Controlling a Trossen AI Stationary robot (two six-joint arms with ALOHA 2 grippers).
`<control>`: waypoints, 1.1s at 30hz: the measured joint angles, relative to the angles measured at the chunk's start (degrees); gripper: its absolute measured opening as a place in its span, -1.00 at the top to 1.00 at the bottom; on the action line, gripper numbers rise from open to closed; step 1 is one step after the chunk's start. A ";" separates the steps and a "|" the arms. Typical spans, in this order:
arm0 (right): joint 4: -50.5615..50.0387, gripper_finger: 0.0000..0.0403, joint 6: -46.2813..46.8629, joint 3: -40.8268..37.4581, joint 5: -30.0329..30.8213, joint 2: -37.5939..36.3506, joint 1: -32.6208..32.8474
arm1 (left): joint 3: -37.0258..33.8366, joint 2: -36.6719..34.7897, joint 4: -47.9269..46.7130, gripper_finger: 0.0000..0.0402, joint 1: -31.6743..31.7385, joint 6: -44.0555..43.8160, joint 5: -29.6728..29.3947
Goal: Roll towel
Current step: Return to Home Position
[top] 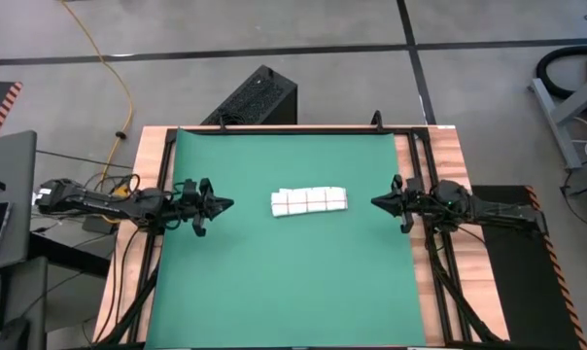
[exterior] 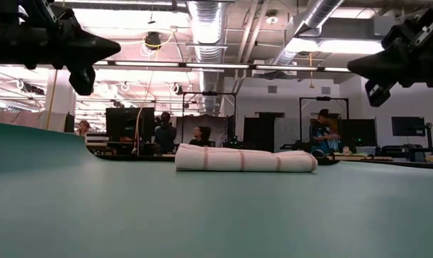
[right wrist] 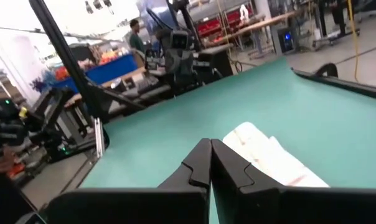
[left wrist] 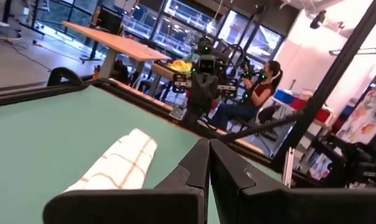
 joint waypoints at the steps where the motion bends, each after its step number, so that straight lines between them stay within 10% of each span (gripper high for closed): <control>1: 0.10 0.86 -0.02 0.00 0.02 -0.06 -0.04 | 0.00 -0.08 0.05 1.00 -0.08 -0.04 0.00; 12: -0.43 0.86 -0.64 0.00 -0.20 -0.03 -0.10 | -0.04 -3.17 -0.46 1.00 -0.12 -1.61 6.54; 20: -0.50 0.86 -0.63 0.00 -0.28 -0.04 -0.11 | -0.07 -18.90 -11.49 1.00 -0.23 -1.60 19.94; 33: 0.02 0.86 -0.61 -0.07 -0.61 0.06 -0.13 | 0.61 -22.71 -23.45 1.00 -1.98 5.88 14.48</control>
